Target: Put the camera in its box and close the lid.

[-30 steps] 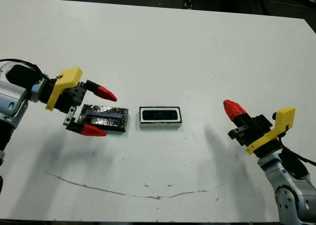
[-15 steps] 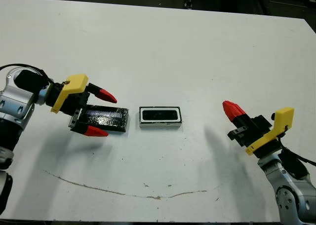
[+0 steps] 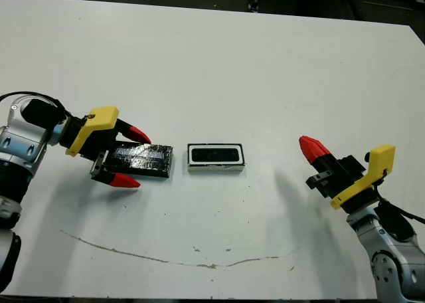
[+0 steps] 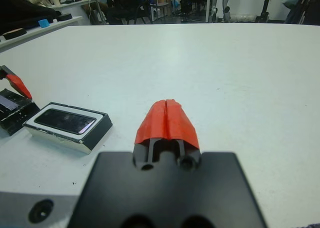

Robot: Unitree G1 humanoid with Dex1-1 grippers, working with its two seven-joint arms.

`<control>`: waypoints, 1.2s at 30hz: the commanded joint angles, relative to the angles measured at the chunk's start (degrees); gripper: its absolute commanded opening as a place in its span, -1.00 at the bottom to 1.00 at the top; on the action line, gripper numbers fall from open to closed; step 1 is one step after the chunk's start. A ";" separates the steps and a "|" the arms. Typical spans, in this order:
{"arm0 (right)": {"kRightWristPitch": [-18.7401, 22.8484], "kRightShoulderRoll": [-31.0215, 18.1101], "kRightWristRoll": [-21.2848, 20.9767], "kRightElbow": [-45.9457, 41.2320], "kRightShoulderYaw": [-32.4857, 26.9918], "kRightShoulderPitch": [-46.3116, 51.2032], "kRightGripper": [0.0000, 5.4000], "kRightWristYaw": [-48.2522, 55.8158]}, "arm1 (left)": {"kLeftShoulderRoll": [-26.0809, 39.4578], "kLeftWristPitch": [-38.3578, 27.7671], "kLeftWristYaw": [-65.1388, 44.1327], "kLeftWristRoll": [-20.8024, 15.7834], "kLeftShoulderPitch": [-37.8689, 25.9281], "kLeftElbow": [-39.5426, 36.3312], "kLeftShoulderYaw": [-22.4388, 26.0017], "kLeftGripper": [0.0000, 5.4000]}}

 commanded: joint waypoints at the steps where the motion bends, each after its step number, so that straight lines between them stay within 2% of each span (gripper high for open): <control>1: 0.57 -0.98 0.49 -0.13 -0.13 0.89 -1.00 0.14 | 0.71 -0.66 -0.22 1.50 -0.27 1.69 0.38 1.00; 5: 0.80 -1.28 0.27 -0.47 0.09 0.95 -1.00 -0.17 | 0.82 -0.82 0.97 2.57 -0.11 2.59 0.78 1.00; 8: -0.47 -1.38 -0.14 0.24 0.25 0.96 -1.00 0.47 | 1.09 3.26 2.46 3.09 0.31 1.42 1.00 1.00; 11: -0.16 -1.38 -0.20 0.16 0.32 0.98 -1.00 0.20 | 1.11 5.61 3.41 2.99 0.93 0.38 1.44 0.92; 14: 0.07 -1.38 -0.03 0.10 0.37 1.00 -1.00 0.15 | 0.76 7.71 4.24 2.38 1.62 -0.03 2.21 0.76; 25: 1.50 -1.86 0.13 -0.42 0.67 0.75 -1.00 -0.48 | -0.23 7.26 4.41 0.92 2.42 1.69 4.25 0.18; 32: 1.76 -2.10 0.59 -0.14 0.70 0.39 -1.00 -0.36 | -0.09 8.23 3.22 0.00 1.74 2.22 4.85 0.18; 36: 1.70 -2.13 0.50 -0.16 0.78 0.24 -1.00 -0.38 | -1.07 10.66 3.64 -3.57 2.13 2.85 8.07 0.18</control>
